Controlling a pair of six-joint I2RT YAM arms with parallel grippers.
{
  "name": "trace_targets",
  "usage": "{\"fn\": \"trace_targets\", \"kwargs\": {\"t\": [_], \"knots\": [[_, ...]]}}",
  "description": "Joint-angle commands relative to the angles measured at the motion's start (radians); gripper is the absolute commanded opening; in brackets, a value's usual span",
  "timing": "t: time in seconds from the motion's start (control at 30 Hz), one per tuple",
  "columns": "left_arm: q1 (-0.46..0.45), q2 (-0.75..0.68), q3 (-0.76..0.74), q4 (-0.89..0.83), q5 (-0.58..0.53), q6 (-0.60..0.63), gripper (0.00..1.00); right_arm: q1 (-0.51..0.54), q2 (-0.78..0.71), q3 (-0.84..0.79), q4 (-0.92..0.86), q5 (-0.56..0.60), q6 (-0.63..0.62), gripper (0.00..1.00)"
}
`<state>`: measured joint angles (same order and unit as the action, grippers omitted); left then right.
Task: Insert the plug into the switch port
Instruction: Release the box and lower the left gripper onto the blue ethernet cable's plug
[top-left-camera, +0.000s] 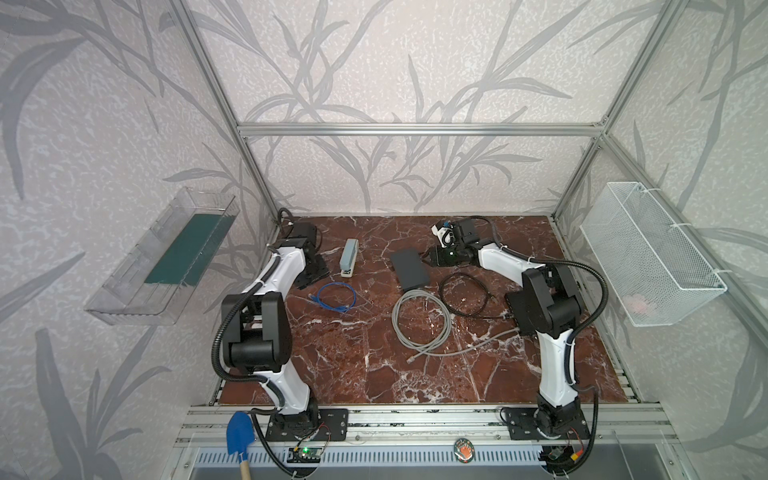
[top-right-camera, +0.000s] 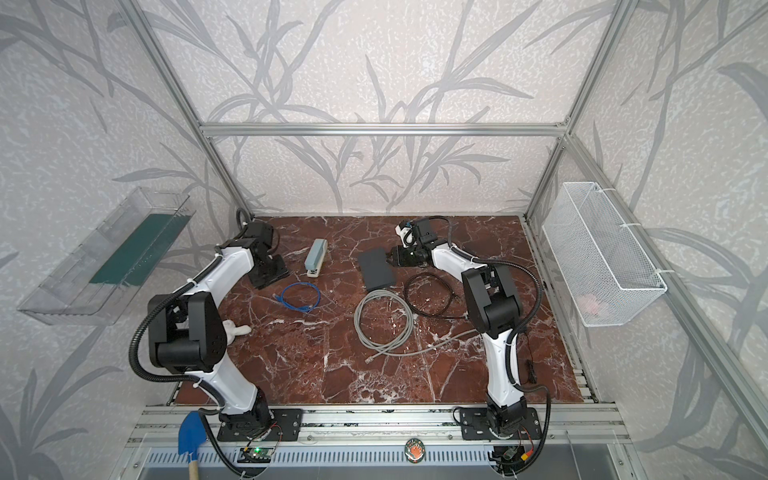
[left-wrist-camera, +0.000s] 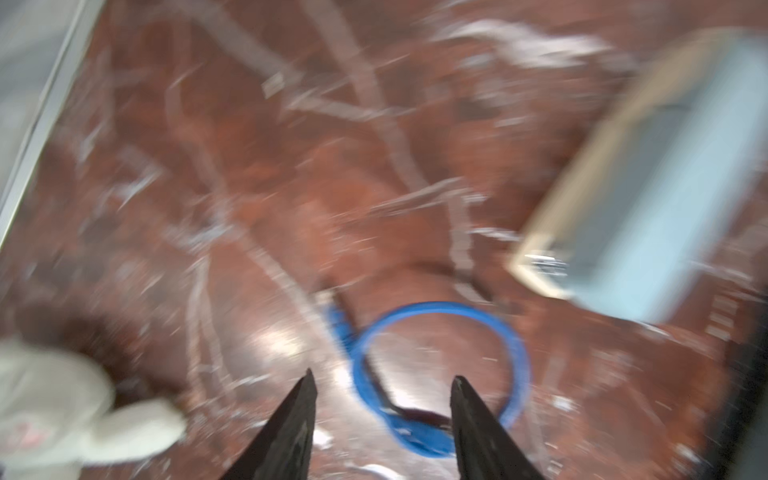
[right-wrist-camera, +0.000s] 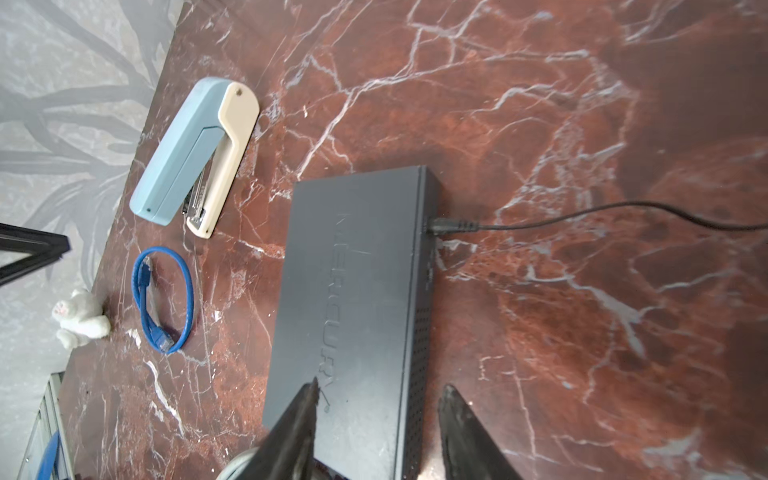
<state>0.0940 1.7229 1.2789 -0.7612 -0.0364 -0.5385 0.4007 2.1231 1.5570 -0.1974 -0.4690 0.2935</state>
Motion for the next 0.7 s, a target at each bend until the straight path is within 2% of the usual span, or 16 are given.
{"fn": "trace_targets", "kwargs": {"t": [0.0,0.1,0.3,0.67], "knots": [[0.039,0.002,-0.046,0.020,0.055,-0.134,0.54,0.006,-0.025,0.022,-0.011,-0.002,-0.028,0.48],[0.050,0.042,-0.054,0.089,0.099,-0.173,0.54,0.005,-0.016,0.045,-0.027,-0.010,-0.033,0.48],[0.059,0.095,-0.088,0.160,0.079,-0.260,0.53,0.005,-0.019,0.077,-0.067,-0.005,-0.056,0.48],[0.066,0.097,-0.170,0.225,0.028,-0.289,0.51,0.003,-0.002,0.116,-0.099,-0.004,-0.068,0.48]]}}
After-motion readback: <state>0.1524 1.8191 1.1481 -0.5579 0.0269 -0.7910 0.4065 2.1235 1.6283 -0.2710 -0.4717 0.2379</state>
